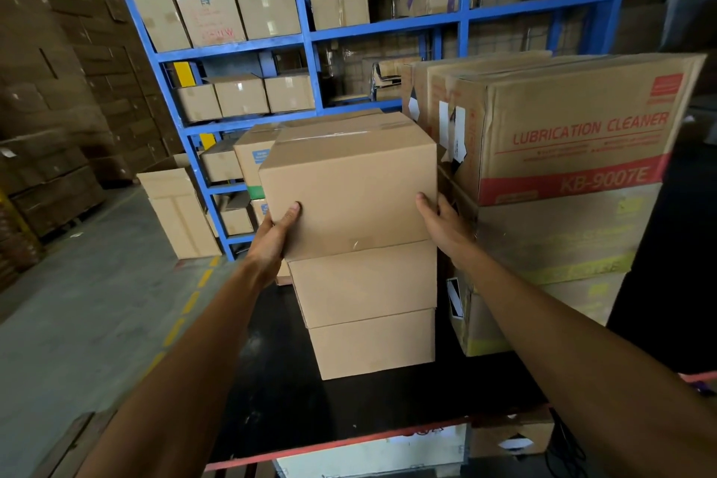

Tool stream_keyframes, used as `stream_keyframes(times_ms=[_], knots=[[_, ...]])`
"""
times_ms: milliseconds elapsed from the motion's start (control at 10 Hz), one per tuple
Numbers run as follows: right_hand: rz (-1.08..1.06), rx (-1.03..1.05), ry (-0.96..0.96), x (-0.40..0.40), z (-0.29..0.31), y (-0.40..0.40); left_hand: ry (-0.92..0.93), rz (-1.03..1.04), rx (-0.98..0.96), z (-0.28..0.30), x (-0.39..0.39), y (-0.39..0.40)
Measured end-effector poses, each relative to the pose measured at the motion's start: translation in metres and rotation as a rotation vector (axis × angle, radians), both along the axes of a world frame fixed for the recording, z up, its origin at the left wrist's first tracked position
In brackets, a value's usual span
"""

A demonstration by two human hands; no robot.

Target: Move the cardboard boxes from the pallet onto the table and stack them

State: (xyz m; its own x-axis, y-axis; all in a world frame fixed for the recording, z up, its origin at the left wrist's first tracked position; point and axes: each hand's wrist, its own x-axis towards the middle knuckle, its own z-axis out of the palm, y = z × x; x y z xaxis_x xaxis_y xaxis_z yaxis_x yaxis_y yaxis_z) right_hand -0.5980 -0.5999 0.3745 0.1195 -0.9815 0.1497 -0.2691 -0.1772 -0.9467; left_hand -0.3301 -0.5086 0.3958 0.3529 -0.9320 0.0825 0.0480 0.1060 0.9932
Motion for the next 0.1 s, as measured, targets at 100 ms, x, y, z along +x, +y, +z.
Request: stream_keyframes(times_ms=[100], knots=[[0.034,-0.006,0.019,-0.0046,0.0004,-0.0015,-0.031,-0.019,-0.002,-0.0034,0.0015,0.0044]])
